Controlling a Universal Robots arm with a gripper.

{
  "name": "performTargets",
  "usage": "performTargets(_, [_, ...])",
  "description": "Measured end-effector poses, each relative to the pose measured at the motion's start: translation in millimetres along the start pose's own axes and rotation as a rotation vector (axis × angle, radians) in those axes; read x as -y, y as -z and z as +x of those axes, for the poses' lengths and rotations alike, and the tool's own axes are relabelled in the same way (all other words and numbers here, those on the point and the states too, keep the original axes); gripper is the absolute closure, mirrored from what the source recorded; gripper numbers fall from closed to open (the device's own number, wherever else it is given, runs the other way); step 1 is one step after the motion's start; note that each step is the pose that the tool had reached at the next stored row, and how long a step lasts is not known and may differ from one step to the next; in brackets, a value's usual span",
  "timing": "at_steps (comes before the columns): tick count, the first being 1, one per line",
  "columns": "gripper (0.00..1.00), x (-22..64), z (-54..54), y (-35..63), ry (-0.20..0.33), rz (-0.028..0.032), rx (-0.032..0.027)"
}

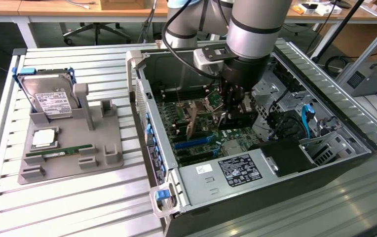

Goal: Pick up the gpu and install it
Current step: 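Insert the gpu into the slot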

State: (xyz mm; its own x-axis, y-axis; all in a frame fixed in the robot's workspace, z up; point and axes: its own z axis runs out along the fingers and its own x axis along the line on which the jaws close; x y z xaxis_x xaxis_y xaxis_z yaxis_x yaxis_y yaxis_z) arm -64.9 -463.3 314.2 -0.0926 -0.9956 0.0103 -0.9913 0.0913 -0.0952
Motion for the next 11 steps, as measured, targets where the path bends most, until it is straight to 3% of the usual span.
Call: performTargets(11, [0.73, -5.6, 0.8, -0.7, 0.0, -0.0001, -0.0002])
